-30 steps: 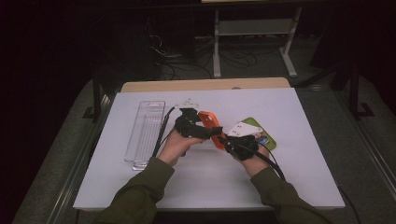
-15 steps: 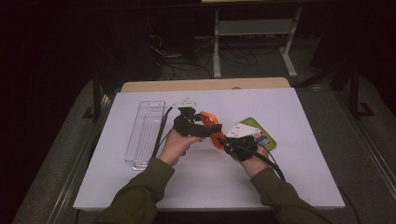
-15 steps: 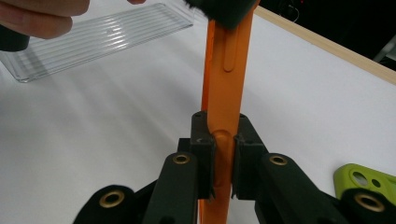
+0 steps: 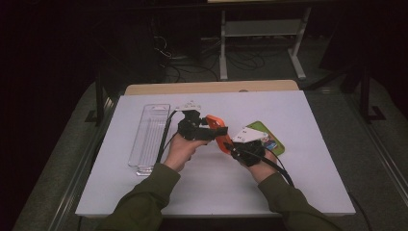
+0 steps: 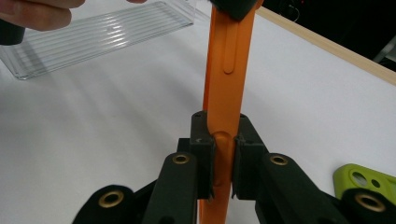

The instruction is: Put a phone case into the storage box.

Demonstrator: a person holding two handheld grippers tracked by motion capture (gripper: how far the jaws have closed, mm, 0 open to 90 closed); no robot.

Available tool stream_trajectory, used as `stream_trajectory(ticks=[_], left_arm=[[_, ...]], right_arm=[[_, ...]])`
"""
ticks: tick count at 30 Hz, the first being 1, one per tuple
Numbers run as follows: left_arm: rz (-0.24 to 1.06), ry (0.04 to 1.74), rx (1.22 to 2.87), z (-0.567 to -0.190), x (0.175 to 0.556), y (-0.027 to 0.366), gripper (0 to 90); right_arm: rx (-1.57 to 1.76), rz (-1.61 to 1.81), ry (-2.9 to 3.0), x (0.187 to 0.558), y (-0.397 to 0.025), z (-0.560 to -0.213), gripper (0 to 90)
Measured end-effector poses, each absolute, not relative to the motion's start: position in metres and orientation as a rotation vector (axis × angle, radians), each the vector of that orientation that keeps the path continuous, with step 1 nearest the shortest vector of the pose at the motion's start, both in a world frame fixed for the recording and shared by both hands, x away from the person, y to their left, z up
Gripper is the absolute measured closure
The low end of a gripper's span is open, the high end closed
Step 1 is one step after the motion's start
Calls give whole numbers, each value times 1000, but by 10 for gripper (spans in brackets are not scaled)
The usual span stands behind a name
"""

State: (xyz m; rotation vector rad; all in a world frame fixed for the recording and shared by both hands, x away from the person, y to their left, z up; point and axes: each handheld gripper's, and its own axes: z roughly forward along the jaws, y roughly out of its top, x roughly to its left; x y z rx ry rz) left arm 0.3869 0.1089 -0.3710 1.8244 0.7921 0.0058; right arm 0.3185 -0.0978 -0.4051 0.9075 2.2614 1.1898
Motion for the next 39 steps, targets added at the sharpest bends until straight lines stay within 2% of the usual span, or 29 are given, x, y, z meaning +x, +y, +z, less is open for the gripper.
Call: stream_trajectory(ticks=[7,13,25,34,39], left_arm=[[-7,795,1812,-371,386,108,169],[20,781,1826,-370,386,108,169],[77,778,1829,-362,387,117,168],[103,761,1834,-357,387,121,168],[120,751,1840,-352,387,124,167]], right_arm=[[903,1195,2273,318,-97,-405,750],[907,1222,2288,321,-98,-406,497],[929,1247,2393,327,-113,-408,180],[981,1304,2364,323,-141,-411,48],[1001,1342,2332,314,-155,-412,17]])
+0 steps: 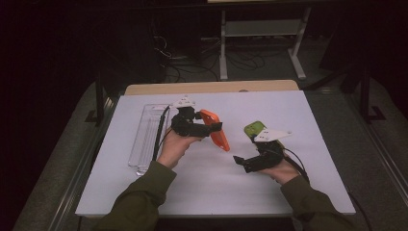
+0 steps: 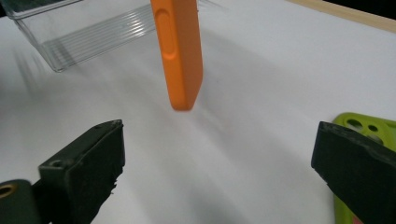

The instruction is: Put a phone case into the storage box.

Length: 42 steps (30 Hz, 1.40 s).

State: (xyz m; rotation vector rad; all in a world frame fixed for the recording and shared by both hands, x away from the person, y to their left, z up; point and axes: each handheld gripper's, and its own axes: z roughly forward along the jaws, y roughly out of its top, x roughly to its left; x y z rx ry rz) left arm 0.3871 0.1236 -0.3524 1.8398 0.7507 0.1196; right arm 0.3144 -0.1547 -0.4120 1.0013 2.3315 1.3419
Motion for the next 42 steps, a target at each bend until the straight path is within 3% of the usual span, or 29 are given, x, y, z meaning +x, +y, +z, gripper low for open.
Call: stream_trajectory(ticks=[20,42], left_arm=[[165,750,1828,-335,394,141,166],[287,812,1802,-295,417,185,165]], right_arm=[[1028,1262,2334,282,-187,-431,11],[1026,1241,2329,283,-193,-436,11]])
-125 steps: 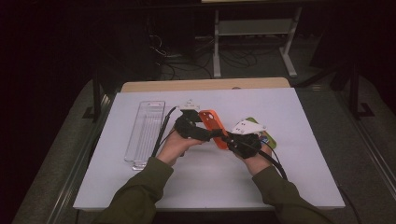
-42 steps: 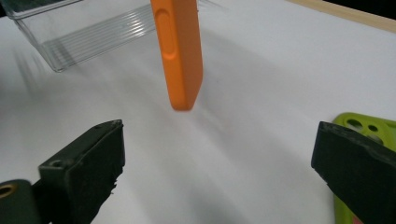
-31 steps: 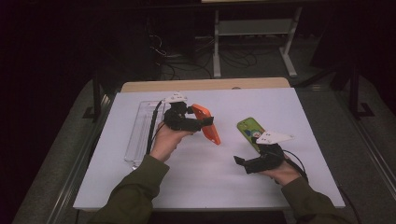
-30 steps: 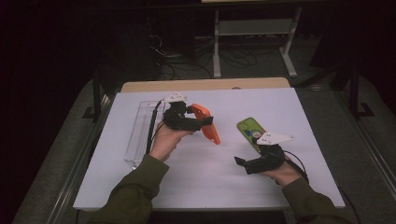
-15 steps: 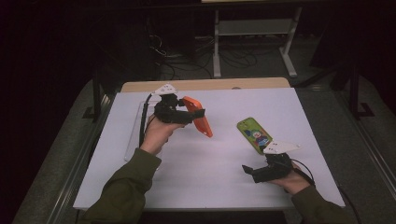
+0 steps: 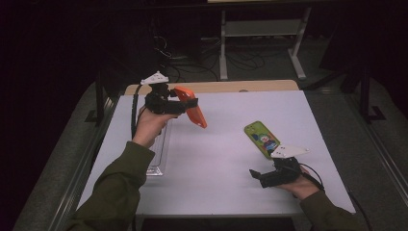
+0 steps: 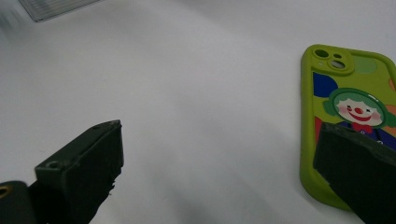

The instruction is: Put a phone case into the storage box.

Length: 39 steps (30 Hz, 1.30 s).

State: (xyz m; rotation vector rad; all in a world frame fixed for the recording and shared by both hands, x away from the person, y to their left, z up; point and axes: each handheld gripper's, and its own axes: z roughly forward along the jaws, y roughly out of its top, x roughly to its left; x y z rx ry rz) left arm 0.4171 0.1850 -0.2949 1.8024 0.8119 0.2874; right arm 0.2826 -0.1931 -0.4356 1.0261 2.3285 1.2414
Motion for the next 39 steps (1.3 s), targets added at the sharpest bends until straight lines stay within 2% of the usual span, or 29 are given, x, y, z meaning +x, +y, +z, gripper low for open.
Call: stream_trajectory(ticks=[21,39], left_arm=[[490,978,1795,-272,443,230,165],[647,1253,1773,-294,464,258,164]], right_arm=[[1043,1227,2320,284,-193,-435,12],[1049,1235,2314,284,-194,-433,12]])
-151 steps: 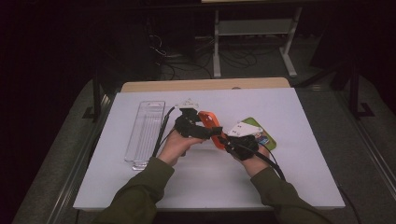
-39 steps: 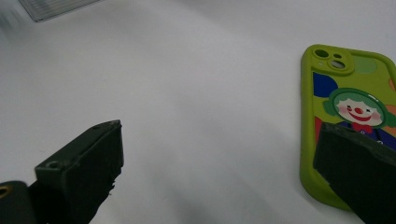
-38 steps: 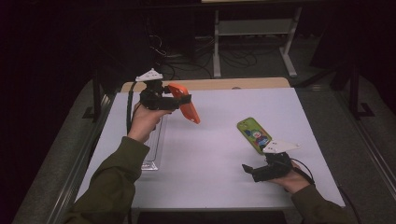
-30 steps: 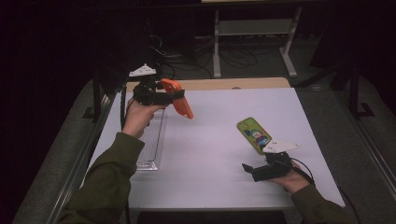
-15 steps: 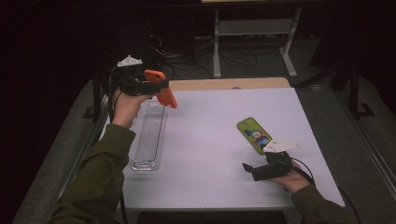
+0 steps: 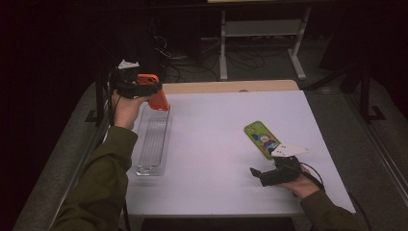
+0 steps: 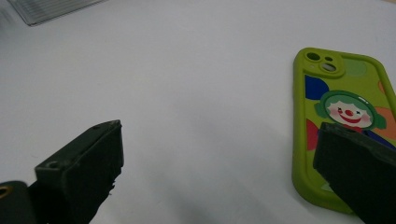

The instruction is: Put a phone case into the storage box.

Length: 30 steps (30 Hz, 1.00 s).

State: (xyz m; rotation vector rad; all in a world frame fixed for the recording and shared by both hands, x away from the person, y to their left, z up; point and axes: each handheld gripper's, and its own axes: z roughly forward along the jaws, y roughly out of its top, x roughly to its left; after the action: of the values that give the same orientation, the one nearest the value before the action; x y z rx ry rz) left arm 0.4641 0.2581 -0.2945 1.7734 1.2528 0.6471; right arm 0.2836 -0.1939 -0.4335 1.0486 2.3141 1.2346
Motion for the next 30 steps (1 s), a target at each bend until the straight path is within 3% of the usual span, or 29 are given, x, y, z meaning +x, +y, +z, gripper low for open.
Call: stream_trajectory(ticks=[30], left_arm=[[721,1469,1839,-354,495,246,155]], right_arm=[[1038,1242,2306,283,-196,-432,11]])
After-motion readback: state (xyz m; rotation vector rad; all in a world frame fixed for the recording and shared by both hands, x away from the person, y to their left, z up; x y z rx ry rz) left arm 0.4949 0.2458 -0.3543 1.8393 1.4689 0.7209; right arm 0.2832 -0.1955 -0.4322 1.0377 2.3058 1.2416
